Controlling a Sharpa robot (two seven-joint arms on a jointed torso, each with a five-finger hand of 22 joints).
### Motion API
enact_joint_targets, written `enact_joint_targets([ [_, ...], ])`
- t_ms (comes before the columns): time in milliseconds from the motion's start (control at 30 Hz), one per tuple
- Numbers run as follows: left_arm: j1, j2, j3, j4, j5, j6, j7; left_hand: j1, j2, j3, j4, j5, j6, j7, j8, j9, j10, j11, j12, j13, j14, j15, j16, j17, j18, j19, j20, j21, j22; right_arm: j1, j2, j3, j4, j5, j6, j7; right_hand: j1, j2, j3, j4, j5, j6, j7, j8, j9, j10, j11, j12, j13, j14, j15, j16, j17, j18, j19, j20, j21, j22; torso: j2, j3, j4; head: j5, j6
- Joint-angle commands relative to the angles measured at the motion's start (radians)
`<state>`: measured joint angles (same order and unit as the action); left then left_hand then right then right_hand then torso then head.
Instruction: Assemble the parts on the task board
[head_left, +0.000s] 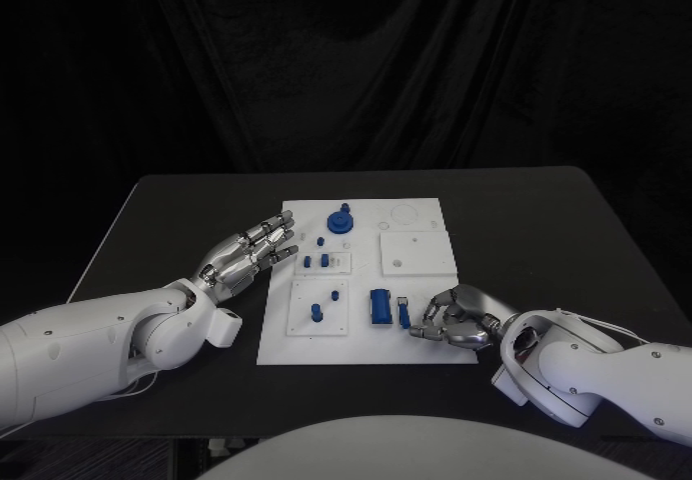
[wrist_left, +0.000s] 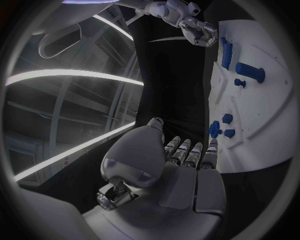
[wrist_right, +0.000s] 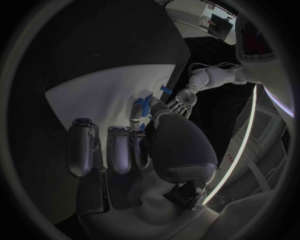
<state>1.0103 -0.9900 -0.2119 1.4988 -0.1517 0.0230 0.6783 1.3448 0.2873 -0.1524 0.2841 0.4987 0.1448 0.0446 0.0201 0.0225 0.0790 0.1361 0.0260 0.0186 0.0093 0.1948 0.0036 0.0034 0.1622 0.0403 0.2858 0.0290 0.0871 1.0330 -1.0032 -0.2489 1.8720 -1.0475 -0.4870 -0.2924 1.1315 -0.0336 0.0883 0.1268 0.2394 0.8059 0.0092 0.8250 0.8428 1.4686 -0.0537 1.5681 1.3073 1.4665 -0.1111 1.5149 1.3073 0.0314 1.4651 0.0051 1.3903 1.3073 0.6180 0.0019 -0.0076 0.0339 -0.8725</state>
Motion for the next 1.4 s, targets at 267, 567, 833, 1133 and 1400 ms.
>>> enact_joint_targets([
  [267,-0.002,-0.004,0.001,0.002,-0.002,0.008,0.034,0.005,0.001,0.006,-0.003,0.004,0.001,0.007,0.006,0.002,-0.001,-0.005,0.007,0.001,-0.001,0.008,0.003,0.001,-0.004,0.001,0.002,0.006,0.001,-0.003,0.015,0.001,-0.018,-0.004,-0.005,-0.032,-0.006,0.033,-0.012,0.018,0.020,0.014,-0.011,0.010,0.006,0.102,-0.013,0.003,0.263,0.079,-0.011,0.001,0.123,0.016,0.038,-0.013,-0.006,0.200,-0.001,0.0000,-0.0003,0.000,0.000],
  [567,-0.002,-0.001,0.001,0.000,-0.002,0.010,0.034,0.005,0.001,0.007,-0.003,0.004,0.001,0.007,0.006,0.002,-0.001,-0.005,0.007,0.001,-0.001,0.007,0.003,0.001,-0.004,0.001,0.002,0.006,0.001,-0.003,0.031,0.001,-0.038,0.001,-0.002,-0.040,-0.008,0.040,-0.013,0.023,0.021,0.019,-0.013,0.010,0.007,0.102,-0.016,0.003,0.263,0.079,-0.013,0.002,0.126,0.016,0.038,-0.015,-0.004,0.201,0.001,-0.0002,0.0005,0.000,0.000],
  [833,-0.002,0.002,0.001,-0.001,-0.002,0.013,0.034,0.006,0.001,0.008,-0.004,0.005,0.001,0.007,0.006,0.002,-0.001,-0.004,0.007,0.001,-0.001,0.007,0.003,0.001,-0.004,0.002,0.002,0.006,0.001,-0.003,0.049,0.002,-0.060,0.002,0.008,-0.046,0.009,0.042,-0.012,0.016,0.023,0.020,-0.017,0.009,0.008,0.102,-0.019,0.003,0.263,0.079,-0.015,0.001,0.125,0.016,0.038,-0.017,-0.004,0.201,0.000,0.0000,0.0006,0.001,0.000],
  [1133,-0.002,0.004,0.001,-0.003,-0.002,0.015,0.034,0.006,0.001,0.008,-0.004,0.005,0.001,0.007,0.006,0.002,-0.001,-0.004,0.007,0.001,-0.001,0.007,0.003,0.001,-0.004,0.002,0.002,0.006,0.001,-0.003,0.062,0.002,-0.075,0.002,0.009,-0.043,0.024,0.040,-0.011,0.008,0.019,0.019,-0.018,0.006,0.008,0.102,-0.021,0.003,0.263,0.079,-0.017,0.001,0.124,0.016,0.038,-0.019,-0.005,0.201,0.000,0.0000,0.0001,0.002,0.000],
  [1400,-0.003,0.006,0.001,-0.005,-0.002,0.018,0.035,0.007,0.001,0.009,-0.005,0.006,0.000,0.007,0.006,0.001,-0.001,-0.004,0.008,0.001,-0.001,0.007,0.003,0.001,-0.004,0.002,0.002,0.006,0.001,-0.003,0.071,0.002,-0.084,0.002,-0.013,-0.032,0.034,0.053,-0.010,0.009,-0.004,0.017,-0.017,-0.001,0.008,0.102,-0.020,0.003,0.263,0.079,-0.018,0.002,0.126,0.016,0.038,-0.021,-0.005,0.201,0.000,0.0001,-0.0002,0.000,0.000],
])
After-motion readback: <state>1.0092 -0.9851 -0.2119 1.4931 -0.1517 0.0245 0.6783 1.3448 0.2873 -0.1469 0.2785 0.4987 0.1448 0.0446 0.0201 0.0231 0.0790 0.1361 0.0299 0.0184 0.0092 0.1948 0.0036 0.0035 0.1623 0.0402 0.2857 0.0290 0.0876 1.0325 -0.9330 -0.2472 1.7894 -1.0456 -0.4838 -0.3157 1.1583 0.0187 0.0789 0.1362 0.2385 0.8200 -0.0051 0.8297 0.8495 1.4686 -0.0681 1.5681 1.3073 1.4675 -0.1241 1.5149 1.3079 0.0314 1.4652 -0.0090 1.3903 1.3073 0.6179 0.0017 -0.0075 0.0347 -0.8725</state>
